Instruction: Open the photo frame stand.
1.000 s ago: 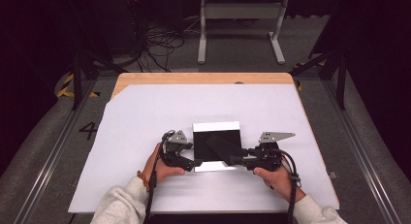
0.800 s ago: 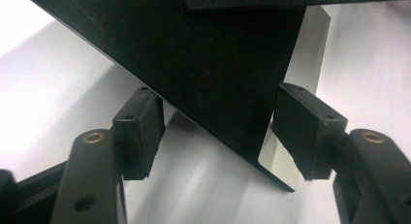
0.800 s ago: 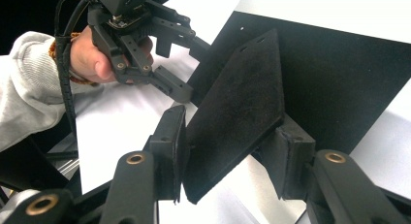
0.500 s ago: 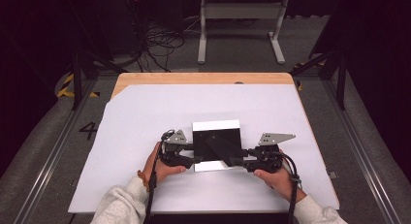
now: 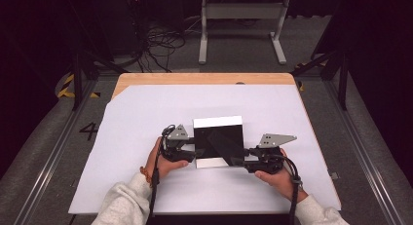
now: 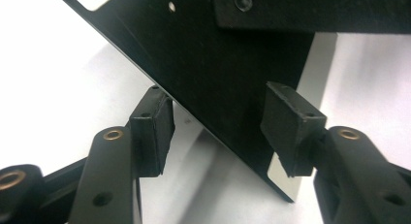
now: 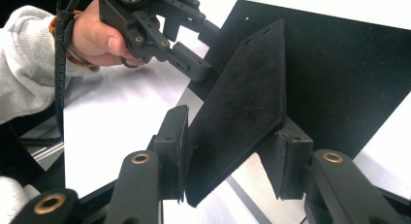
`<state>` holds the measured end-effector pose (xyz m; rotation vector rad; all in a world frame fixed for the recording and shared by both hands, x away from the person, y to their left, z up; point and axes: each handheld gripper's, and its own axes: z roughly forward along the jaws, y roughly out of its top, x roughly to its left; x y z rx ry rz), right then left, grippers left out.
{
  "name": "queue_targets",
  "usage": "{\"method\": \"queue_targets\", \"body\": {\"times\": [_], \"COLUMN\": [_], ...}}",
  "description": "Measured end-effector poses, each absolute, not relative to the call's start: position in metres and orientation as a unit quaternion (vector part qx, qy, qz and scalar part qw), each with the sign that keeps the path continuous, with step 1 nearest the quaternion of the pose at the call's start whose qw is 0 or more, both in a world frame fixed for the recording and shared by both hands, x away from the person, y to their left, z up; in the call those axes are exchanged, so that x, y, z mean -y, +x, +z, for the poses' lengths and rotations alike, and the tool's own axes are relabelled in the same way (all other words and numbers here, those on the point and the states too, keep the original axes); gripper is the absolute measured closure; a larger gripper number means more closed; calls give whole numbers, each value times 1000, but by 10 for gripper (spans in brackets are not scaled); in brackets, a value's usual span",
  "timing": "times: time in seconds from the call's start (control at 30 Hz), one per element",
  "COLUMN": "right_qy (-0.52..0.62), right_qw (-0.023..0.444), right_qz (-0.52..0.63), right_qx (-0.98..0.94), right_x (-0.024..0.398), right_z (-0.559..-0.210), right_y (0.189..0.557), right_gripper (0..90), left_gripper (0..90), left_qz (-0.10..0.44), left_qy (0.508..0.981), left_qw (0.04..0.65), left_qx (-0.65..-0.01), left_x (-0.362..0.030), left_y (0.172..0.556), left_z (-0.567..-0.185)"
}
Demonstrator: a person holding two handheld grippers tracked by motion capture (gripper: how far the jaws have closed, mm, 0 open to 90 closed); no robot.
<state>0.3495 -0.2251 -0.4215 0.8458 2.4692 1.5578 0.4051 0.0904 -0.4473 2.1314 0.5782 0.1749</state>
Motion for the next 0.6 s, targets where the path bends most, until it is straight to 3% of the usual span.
{"method": "queue_targets", "body": {"times": [0.17,0.33,0.6], "right_qy": [263,254,264], "right_qw": [66,67,58], "right_qz": [510,514,500], "right_qx": [-817,-817,-823], "right_x": [222,222,226], "right_z": [-418,-417,-421], "right_y": [345,340,343], "right_gripper": [569,584,585], "left_gripper": [450,377,381], "left_qz": [73,62,53], "left_qy": [856,856,854], "left_qw": [457,463,469], "left_qx": [-230,-221,-220], "left_x": [-93,-91,-84], "left_y": [405,405,408], "left_z": [-446,-446,-445]}}
